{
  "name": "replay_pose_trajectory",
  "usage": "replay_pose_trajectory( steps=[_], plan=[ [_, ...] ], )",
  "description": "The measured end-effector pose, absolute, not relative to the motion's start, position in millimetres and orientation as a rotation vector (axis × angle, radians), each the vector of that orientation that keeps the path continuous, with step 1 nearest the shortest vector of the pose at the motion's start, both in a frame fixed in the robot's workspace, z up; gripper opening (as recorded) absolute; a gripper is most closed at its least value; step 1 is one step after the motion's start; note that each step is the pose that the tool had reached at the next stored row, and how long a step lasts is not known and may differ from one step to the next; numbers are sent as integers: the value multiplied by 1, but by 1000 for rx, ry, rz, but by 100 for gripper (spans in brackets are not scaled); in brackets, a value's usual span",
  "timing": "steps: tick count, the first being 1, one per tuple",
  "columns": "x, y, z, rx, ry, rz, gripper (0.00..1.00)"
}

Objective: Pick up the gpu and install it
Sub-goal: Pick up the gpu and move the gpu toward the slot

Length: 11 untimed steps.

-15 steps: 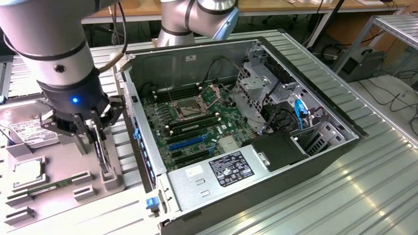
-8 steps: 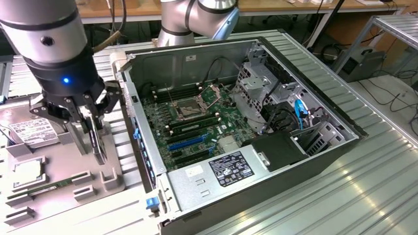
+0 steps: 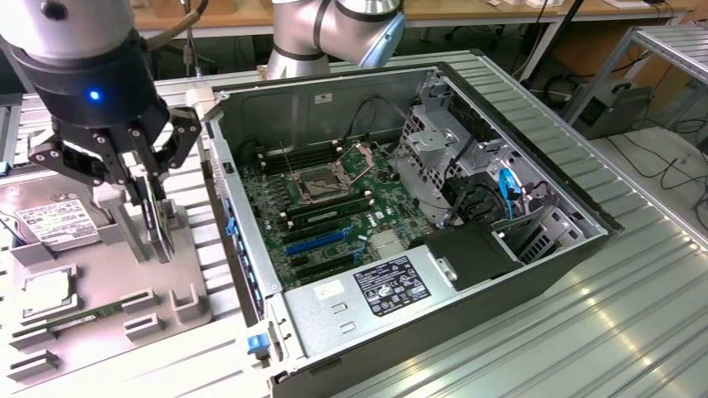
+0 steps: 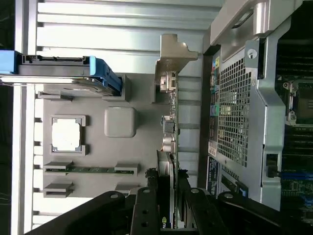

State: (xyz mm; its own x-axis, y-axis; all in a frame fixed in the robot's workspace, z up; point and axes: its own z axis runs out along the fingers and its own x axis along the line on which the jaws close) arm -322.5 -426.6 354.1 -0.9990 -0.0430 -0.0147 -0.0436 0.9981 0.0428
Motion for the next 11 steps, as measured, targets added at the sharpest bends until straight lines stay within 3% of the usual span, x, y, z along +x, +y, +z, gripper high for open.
replay_pose_trajectory(
  steps=[11],
  plan=[
    [-283,-434,414,-67,3170,71,26]
  ],
)
